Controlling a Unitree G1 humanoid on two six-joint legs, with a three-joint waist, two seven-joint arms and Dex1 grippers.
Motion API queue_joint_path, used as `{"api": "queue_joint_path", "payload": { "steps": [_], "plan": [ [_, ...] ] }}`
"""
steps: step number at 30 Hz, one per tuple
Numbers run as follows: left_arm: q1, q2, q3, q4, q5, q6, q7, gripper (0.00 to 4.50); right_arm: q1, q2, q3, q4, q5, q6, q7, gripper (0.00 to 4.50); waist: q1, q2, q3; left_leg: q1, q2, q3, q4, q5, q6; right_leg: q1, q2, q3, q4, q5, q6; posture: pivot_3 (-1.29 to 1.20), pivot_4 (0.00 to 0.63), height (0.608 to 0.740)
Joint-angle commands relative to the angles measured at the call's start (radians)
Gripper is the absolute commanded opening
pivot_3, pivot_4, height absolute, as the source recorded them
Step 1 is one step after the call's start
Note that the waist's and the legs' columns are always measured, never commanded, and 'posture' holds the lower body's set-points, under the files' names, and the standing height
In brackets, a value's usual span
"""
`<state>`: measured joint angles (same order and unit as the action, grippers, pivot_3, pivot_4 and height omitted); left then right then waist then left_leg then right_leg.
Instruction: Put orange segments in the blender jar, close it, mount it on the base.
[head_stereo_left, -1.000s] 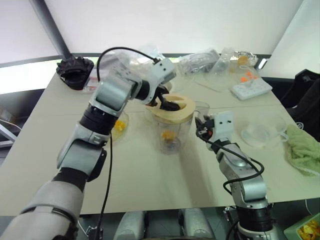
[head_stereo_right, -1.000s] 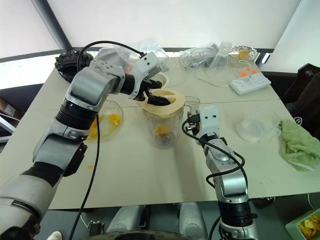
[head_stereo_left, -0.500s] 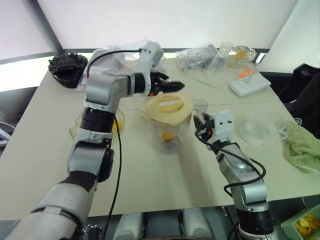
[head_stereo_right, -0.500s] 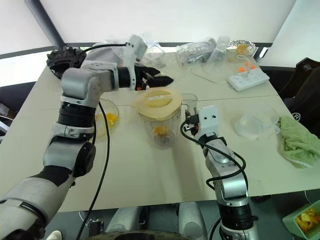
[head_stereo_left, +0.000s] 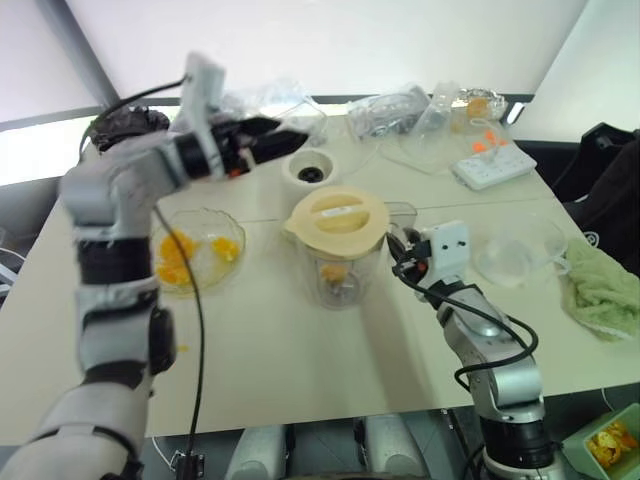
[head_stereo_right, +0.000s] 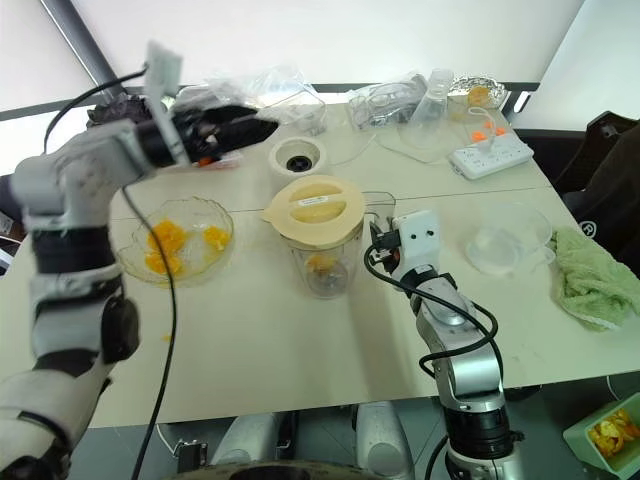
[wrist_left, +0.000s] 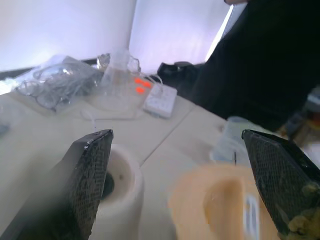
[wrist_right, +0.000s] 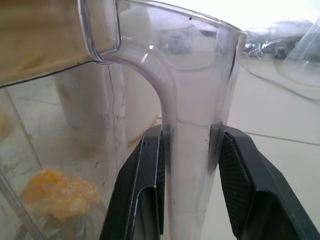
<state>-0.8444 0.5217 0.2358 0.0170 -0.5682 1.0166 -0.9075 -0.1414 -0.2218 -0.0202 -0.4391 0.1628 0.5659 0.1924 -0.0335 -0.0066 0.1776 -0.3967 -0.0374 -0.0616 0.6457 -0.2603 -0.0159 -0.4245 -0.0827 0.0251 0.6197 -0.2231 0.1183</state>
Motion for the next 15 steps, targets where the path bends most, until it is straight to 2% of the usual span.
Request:
{"api": "queue_joint_path", "payload": {
  "steps": [1,5,11,15],
  "plan": [
    [0.115,0.038,0.063,-0.182,-0.094,0.022,0.004,4.26,-0.054,-0.023,-0.071,-0.064,0.039,0.024,0.003,0.98,0.008,-0.001,0.001,0.0,0.0,0.0,0.001,0.0,0.0,0.0,-0.001,0.0,0.0,0.0,0.0,0.0,0.15,0.74],
    [0.258,0.013,0.122,-0.273,-0.142,0.023,0.099,4.26,-0.105,-0.044,-0.158,-0.074,0.101,0.079,0.01,0.98,0.023,-0.001,0.002,-0.002,-0.001,0.0,0.003,0.001,-0.001,0.0,-0.002,0.0,-0.001,0.001,-0.001,0.0,0.15,0.74],
    [0.355,-0.034,0.131,-0.359,-0.194,0.013,0.196,4.26,-0.215,-0.09,-0.267,-0.092,0.19,0.197,0.0,0.98,0.02,-0.002,0.003,-0.003,-0.001,0.0,0.003,0.001,-0.002,0.0,-0.001,0.0,-0.001,0.001,-0.002,0.0,0.15,0.74],
    [0.424,-0.034,0.138,-0.417,-0.244,0.009,0.227,4.26,-0.316,-0.176,-0.32,-0.066,0.224,0.261,0.016,0.98,0.016,0.001,0.004,-0.003,0.0,0.001,0.001,0.001,-0.002,-0.002,0.0,0.0,-0.001,0.001,-0.002,0.0,0.15,0.74]
  ]
}}
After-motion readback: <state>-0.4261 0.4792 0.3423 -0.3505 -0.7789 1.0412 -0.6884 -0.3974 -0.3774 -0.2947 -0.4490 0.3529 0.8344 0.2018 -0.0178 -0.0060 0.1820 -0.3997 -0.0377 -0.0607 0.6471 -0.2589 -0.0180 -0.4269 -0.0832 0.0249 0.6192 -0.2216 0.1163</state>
